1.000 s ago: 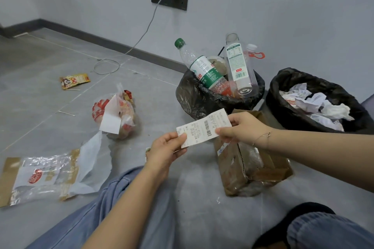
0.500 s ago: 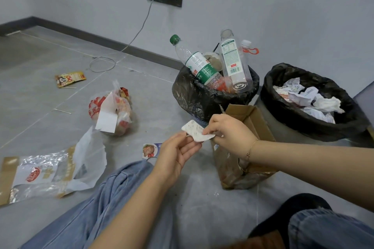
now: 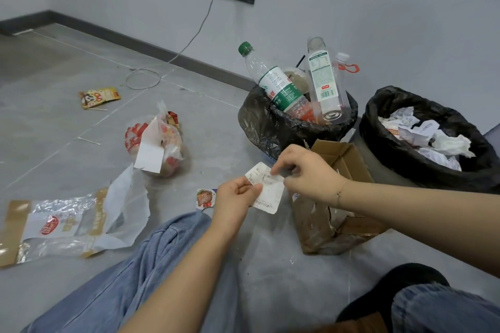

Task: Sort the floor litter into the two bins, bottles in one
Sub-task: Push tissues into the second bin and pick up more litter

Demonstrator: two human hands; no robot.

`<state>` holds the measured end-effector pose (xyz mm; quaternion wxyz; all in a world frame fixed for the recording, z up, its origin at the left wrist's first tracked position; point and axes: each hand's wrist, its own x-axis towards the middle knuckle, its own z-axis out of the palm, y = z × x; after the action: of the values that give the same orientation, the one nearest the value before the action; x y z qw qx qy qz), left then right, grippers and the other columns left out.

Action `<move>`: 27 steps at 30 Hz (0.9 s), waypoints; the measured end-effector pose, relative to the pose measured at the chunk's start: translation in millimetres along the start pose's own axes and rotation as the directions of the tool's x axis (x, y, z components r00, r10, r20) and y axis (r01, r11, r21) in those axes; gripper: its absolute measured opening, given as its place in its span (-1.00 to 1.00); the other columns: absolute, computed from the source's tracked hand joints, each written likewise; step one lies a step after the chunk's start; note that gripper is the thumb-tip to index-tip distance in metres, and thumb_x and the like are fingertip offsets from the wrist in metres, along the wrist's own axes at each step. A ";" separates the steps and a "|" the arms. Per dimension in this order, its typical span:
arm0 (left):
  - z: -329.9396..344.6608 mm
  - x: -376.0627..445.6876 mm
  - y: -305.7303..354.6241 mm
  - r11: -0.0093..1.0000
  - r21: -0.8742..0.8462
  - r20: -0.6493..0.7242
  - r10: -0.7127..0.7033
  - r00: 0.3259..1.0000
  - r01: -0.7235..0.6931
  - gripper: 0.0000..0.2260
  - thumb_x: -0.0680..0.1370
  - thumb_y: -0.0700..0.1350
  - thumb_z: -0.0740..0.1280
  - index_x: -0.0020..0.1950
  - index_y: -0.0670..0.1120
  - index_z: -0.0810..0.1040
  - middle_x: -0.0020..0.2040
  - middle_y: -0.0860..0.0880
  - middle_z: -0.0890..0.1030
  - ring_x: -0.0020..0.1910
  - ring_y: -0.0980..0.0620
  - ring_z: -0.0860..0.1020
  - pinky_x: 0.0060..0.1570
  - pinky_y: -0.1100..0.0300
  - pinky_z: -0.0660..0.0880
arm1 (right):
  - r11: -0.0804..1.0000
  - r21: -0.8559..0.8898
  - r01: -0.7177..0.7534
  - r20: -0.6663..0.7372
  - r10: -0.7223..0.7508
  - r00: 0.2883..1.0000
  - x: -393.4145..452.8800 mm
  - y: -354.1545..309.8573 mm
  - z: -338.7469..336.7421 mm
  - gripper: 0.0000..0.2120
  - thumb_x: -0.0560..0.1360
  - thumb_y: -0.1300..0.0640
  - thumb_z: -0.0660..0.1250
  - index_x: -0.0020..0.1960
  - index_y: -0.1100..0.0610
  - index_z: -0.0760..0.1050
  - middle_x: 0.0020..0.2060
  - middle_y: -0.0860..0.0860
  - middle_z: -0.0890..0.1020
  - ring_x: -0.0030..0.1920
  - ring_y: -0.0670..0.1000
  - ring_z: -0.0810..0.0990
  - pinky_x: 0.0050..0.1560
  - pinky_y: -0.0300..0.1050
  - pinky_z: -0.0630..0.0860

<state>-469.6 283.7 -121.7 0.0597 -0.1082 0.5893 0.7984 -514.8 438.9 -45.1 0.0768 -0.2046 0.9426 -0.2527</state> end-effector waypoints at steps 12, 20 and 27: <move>-52.0 56.4 -23.4 0.325 0.939 -0.120 0.017 0.993 0.108 -0.68 0.48 -0.20 0.29 0.23 -0.05 0.54 0.19 -0.08 0.53 0.21 -0.11 0.48 0.17 0.07 0.46 | 0.978 0.094 -0.184 -0.170 0.198 0.965 15.6 -2.9 -1.8 -0.90 0.44 0.20 0.44 -0.20 0.04 0.56 -0.27 -0.03 0.62 -0.23 -0.08 0.56 -0.13 -0.18 0.57; -70.9 95.8 -31.7 -0.168 0.982 -0.107 -0.114 0.988 0.087 -0.63 0.50 -0.08 0.23 0.30 -0.06 0.36 0.29 -0.11 0.35 0.34 -0.11 0.29 0.25 0.03 0.28 | 0.982 0.101 -0.158 -0.117 0.170 0.979 14.1 4.9 -0.3 -0.95 0.45 0.19 0.43 -0.16 0.07 0.59 -0.27 -0.07 0.61 -0.22 -0.10 0.55 -0.14 -0.21 0.55; -76.3 99.8 -32.3 -0.139 0.979 -0.163 -0.114 0.980 0.147 -0.61 0.46 -0.10 0.31 0.27 -0.09 0.37 0.29 -0.15 0.40 0.31 -0.14 0.34 0.23 0.07 0.31 | 0.978 0.133 -0.162 -0.069 0.172 0.983 16.3 10.3 0.3 -0.93 0.44 0.20 0.45 -0.15 0.07 0.59 -0.27 -0.08 0.61 -0.23 -0.13 0.54 -0.22 -0.37 0.50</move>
<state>-551.3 217.3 -197.5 0.1930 -0.0937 0.9737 0.0760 -533.0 440.0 -51.3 0.0726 -0.1091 0.9408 -0.3126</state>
